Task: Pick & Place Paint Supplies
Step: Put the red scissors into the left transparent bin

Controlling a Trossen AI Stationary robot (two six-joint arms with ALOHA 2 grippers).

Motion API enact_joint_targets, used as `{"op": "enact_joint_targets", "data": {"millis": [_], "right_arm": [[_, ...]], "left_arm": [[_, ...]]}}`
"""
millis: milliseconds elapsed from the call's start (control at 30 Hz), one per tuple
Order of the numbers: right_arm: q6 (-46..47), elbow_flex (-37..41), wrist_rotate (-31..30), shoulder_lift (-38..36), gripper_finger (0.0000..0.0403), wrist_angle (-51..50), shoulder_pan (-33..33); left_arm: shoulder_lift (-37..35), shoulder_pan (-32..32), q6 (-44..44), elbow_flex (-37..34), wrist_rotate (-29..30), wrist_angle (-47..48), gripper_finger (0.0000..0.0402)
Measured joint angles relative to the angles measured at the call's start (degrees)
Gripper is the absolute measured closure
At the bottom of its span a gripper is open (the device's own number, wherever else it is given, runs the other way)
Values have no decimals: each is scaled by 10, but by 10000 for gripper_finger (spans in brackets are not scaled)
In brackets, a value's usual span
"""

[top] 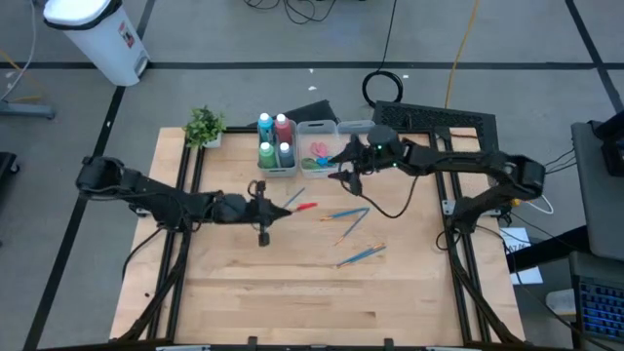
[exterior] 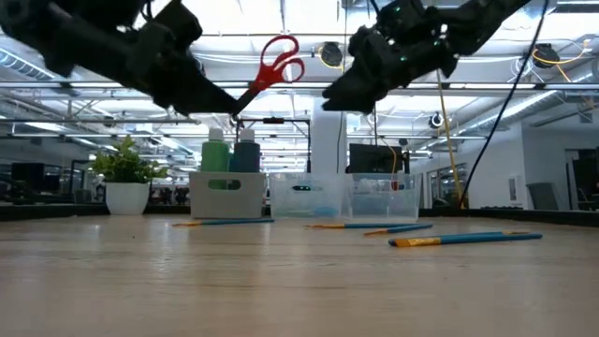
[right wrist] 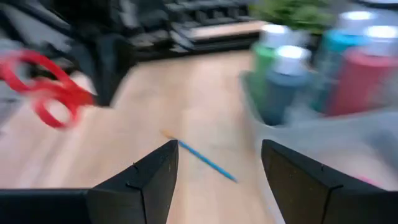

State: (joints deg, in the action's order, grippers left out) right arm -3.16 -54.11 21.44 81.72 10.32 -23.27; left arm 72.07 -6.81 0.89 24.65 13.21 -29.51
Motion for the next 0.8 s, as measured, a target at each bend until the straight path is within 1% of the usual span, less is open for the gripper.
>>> {"op": "enact_joint_targets", "data": {"millis": [67, 133, 233, 300, 400, 500, 600, 733, 800], "right_arm": [[-9, 0, -52, -24, 181, -42, 0], [-10, 4, -84, -42, 181, -67, 0], [-8, 25, -108, -63, 181, -61, 0], [-8, 44, -111, -74, 181, -43, 0], [-8, 63, -110, -81, 181, 7, 0], [-8, 76, -109, -82, 181, 62, 1], [-6, 85, -105, -82, 181, 90, 5], [-7, 86, -67, -82, 181, 108, 13], [-6, 86, -49, -80, 181, 120, 18]], "left_arm": [[2, 32, 10, -22, -43, -60, 396], [2, 66, 16, -39, -92, -132, 398], [1, 113, 13, -56, -155, -238, 395], [1, 135, 15, -55, -176, -278, 397], [1, 156, 24, -40, -197, -321, 397], [7, 169, 39, -20, -207, -322, 395], [32, 172, 48, -6, -207, -322, 398], [75, 178, 46, 12, -185, -319, 395], [94, 182, 38, 31, -190, -319, 398]]}}
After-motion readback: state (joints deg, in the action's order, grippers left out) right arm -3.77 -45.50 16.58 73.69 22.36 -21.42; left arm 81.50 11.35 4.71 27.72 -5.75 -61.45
